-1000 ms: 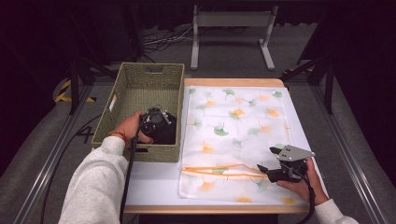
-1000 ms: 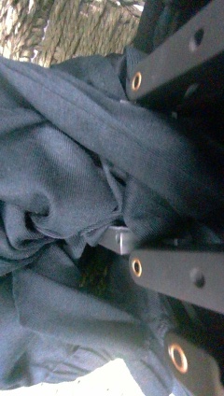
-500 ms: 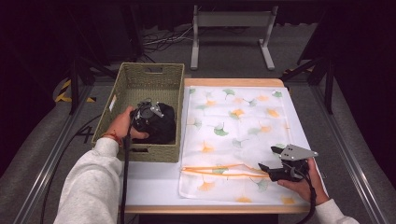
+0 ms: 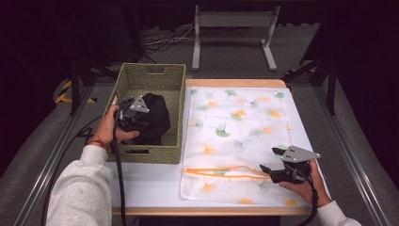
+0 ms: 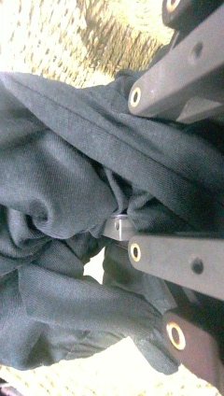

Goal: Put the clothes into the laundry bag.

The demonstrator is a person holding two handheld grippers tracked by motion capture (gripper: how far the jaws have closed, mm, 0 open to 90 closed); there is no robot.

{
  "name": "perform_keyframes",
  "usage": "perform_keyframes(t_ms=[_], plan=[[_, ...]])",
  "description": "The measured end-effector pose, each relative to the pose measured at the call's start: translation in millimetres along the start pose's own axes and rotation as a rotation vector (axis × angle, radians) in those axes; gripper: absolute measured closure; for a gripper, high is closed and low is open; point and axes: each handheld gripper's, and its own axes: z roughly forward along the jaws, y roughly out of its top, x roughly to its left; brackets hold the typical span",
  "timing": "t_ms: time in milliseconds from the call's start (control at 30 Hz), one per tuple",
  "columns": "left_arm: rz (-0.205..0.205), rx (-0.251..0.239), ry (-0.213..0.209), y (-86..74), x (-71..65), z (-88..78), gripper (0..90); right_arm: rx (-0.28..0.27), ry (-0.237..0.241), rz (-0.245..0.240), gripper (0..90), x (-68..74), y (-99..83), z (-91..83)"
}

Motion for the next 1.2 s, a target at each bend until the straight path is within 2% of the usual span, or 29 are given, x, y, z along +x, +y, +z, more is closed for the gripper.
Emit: perform_keyframes(t_ms=[200,367,567,600,800,933,1000,1200], plan=[[-0.037,-0.069,0.027,0.6,-0.7,-19.6,65.3,-0.005,0.004,0.001,23.2,0.4,1.0,-0.1],[-0.032,-0.108,0.044,8.6,-2.9,-34.7,65.5,-0.005,0.002,0.002,23.3,0.1,0.8,-0.8],[-0.036,-0.150,0.032,17.4,-4.8,-44.6,65.7,-0.007,0.001,0.003,23.4,0.0,0.6,-1.2],[-0.042,-0.170,0.039,20.9,-5.7,-48.4,65.7,-0.008,0.001,0.003,23.5,0.0,0.7,-1.5],[-0.051,-0.197,0.046,27.6,-6.5,-56.7,65.7,-0.013,0.000,0.009,23.5,-0.6,0.2,-2.7],[-0.069,-0.232,0.024,30.3,-9.5,-60.0,65.7,-0.013,0.000,0.009,23.5,-0.4,0.1,-3.0],[-0.074,-0.256,-0.003,32.0,-15.0,-59.7,65.7,-0.012,0.000,0.010,23.5,-0.3,0.0,-3.1],[-0.030,-0.295,-0.070,41.8,-40.7,-57.8,65.7,-0.011,0.002,0.014,23.5,-0.2,-0.2,-2.6]])
